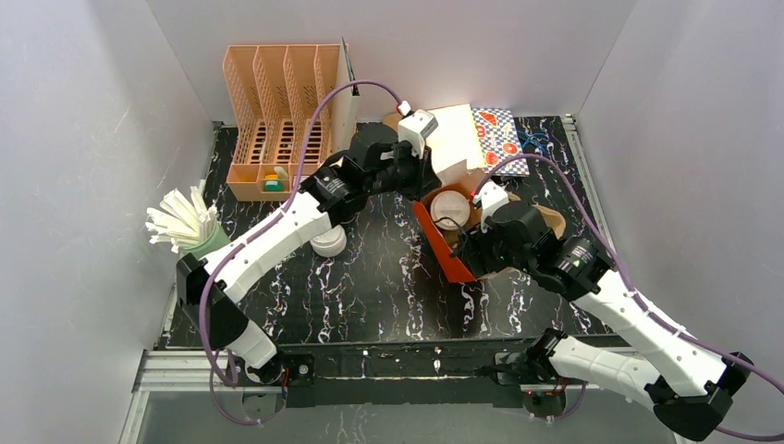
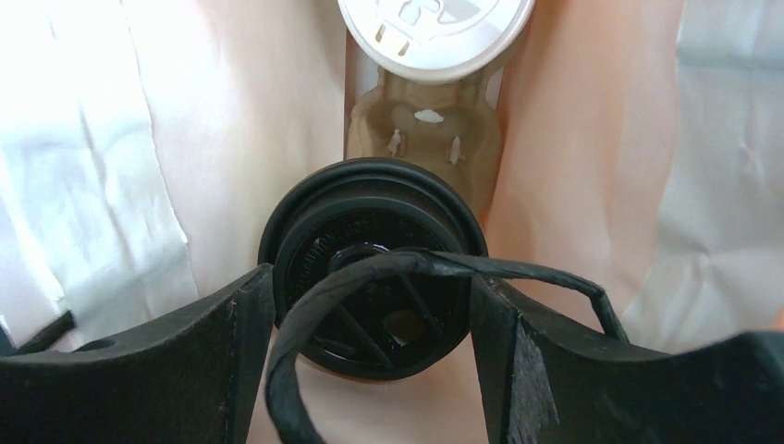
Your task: Pack the takeout coffee
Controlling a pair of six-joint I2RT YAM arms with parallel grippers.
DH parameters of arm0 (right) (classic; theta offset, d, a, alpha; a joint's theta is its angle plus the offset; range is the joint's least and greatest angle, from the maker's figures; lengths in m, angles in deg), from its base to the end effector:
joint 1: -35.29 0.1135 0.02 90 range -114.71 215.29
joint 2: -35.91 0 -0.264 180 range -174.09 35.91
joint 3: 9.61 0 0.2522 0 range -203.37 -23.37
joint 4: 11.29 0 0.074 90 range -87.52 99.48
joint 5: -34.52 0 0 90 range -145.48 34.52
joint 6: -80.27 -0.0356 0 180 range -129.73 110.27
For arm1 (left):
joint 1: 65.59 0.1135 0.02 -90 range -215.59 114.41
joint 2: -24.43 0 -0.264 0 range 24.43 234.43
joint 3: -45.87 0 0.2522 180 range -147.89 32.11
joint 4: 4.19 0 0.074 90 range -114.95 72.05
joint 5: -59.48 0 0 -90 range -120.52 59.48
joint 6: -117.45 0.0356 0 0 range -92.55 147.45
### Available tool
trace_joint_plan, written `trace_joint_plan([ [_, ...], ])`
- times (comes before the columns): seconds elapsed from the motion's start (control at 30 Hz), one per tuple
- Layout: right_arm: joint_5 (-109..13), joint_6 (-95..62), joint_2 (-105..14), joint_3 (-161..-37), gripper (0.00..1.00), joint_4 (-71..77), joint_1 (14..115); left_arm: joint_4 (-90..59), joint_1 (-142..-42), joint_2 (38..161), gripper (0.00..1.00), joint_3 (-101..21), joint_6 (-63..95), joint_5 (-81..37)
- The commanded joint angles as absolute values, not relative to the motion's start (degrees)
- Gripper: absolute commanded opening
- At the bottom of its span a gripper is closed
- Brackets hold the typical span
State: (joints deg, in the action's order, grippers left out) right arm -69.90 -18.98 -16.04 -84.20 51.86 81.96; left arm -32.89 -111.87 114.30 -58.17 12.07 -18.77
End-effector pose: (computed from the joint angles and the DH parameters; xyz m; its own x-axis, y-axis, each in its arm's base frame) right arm 0.1248 0.1194 0.3480 -0.5323 -0.3374 -0.7764 -0.4955 0.8678 -0.0374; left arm 0.2500 -0.2719 0.4119 -0.3910 0.0332 -0.9198 0.7676 0.5631 -0.3060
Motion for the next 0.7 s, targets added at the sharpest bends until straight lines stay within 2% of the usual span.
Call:
trace_joint_plan([
  [0.0,-69.07,-13.1,-12.67,-77.9,0.01,37.62,82.22,-29.75,-112.13,108.14,0.0,-57.42,17.7,-21.64],
  [0.13,-70.67,-11.14,-11.47,-72.62,0.01,27.88,82.19,-30.74,-112.09,107.12,0.0,-56.9,22.18,-22.04],
  [0.37,-71.47,-11.14,-12.72,-68.67,0.01,20.95,82.2,-27.13,-112.13,103.54,0.0,-51.99,26.01,-24.7],
  [0.5,-74.18,-8.06,-11.48,-63.43,0.01,12.19,82.22,-26.72,-112.08,102.27,0.0,-49.96,29.64,-20.56],
  [0.67,-75.49,-6.81,-13.42,-63.04,0.01,9.04,82.22,-26.1,-112.14,101.83,0.0,-48.09,29.46,-17.66],
])
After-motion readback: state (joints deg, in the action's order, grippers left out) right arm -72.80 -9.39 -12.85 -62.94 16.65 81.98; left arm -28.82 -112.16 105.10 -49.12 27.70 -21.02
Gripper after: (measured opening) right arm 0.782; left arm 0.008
